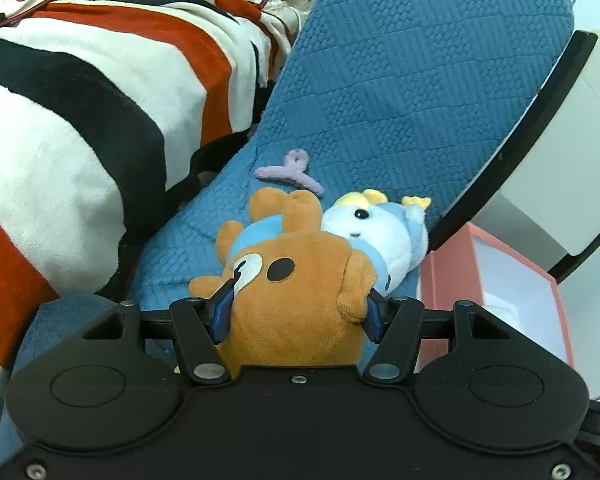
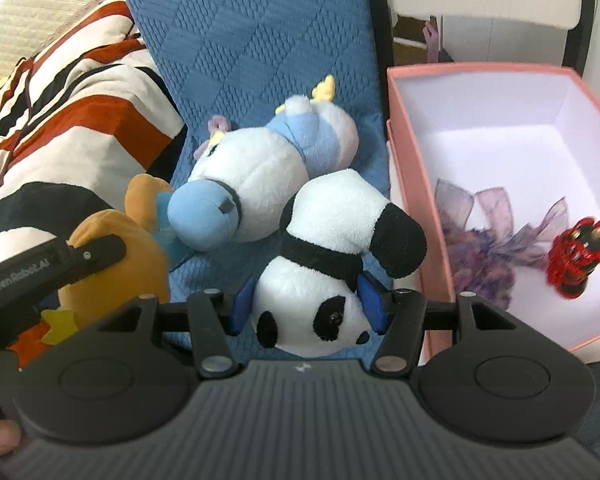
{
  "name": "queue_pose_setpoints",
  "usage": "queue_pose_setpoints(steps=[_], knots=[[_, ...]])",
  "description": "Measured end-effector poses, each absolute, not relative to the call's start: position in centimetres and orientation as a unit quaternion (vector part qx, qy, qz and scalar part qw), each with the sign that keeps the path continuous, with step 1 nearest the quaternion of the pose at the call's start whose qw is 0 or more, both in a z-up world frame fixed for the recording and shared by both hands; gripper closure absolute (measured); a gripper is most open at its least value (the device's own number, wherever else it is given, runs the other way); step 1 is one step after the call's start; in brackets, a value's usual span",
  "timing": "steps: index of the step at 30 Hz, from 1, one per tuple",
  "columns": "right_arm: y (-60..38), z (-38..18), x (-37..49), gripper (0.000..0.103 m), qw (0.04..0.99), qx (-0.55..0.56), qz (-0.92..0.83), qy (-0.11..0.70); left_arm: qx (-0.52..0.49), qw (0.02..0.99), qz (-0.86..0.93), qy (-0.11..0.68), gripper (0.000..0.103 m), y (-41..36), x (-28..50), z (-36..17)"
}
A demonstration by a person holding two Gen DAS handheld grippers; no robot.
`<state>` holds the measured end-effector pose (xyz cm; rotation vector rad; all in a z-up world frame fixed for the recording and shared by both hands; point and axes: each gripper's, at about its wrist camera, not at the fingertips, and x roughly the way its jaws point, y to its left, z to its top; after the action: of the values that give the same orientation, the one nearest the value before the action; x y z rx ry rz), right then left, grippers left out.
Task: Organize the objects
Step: 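Lift the brown bear with the left gripper while the right gripper lifts the panda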
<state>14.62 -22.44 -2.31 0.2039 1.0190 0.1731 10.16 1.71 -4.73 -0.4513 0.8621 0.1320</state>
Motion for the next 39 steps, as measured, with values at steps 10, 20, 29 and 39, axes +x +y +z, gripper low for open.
queue_pose_setpoints(steps=[10,20,29,39], knots=[[-24.6,2.5,14.7,0.045,0.883,0.093,0.086,0.452,-0.196,0.908,0.037,0.368,0.045,-0.7,10.4,1.8],[-27.7,5.2,15.2,0.045,0.893,0.099,0.083,0.431,-0.183,0.915,0.003,0.360,0.045,-5.0,12.5,5.4],[-32.3,6.5,15.6,0.044,0.900,0.115,0.066,0.415,-0.163,0.918,-0.034,0.360,0.045,-10.4,14.7,7.6],[-37.7,5.7,16.5,0.044,0.900,0.132,0.032,0.413,-0.139,0.916,-0.067,0.370,0.045,-16.4,17.1,7.0]])
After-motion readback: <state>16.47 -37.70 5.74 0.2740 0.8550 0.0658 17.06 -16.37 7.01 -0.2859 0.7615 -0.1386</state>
